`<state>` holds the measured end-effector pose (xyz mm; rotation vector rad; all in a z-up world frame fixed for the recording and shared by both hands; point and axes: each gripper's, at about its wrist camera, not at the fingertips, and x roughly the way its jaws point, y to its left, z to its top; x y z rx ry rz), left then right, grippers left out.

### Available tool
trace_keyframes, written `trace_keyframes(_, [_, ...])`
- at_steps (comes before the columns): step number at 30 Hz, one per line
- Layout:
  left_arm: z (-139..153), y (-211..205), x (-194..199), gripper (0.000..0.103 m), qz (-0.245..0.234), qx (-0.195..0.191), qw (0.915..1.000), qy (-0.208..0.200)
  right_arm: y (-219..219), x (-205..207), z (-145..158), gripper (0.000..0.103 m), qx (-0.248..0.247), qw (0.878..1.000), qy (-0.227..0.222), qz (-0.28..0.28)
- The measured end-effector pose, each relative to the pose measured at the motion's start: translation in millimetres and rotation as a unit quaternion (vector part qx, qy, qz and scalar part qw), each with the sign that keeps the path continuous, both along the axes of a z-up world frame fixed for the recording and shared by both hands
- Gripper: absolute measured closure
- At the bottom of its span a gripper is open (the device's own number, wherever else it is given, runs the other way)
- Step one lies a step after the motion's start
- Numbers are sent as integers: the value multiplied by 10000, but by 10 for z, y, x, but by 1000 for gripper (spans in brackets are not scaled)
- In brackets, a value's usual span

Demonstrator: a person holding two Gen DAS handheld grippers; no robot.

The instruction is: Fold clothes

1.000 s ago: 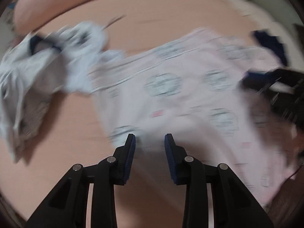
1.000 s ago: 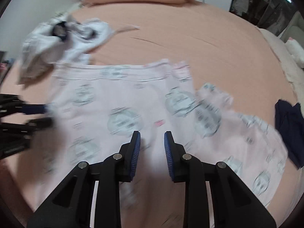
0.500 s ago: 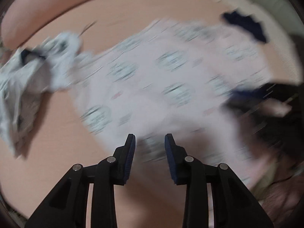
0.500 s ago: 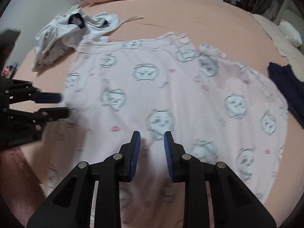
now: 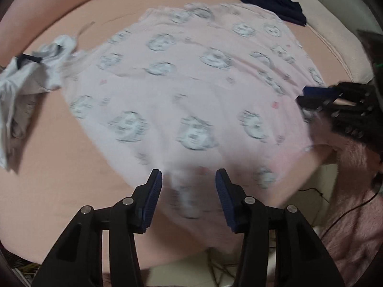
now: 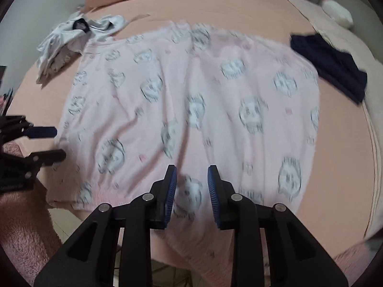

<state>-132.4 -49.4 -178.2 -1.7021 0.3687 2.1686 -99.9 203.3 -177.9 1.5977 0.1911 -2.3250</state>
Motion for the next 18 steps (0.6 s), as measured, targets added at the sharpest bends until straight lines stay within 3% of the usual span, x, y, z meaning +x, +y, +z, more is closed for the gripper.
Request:
trace_keyframes(3, [-196, 23, 143, 56, -15, -201, 9997, -122, 167, 152, -138, 76, -14, 9999, -148, -78])
trace_keyframes(10, [-145, -279, 186, 55, 300, 181, 9990, -291, 357, 358, -36, 77, -146, 9997, -101, 169])
trace_keyframes(14, [9, -221, -86, 55, 258, 543, 9981, 93, 658, 142, 205, 76, -377, 9992, 101, -66])
trace_keyframes(18, [291, 316, -422, 55, 386, 1052, 9931, 353, 891, -321, 346, 76, 24, 9984, 500, -259])
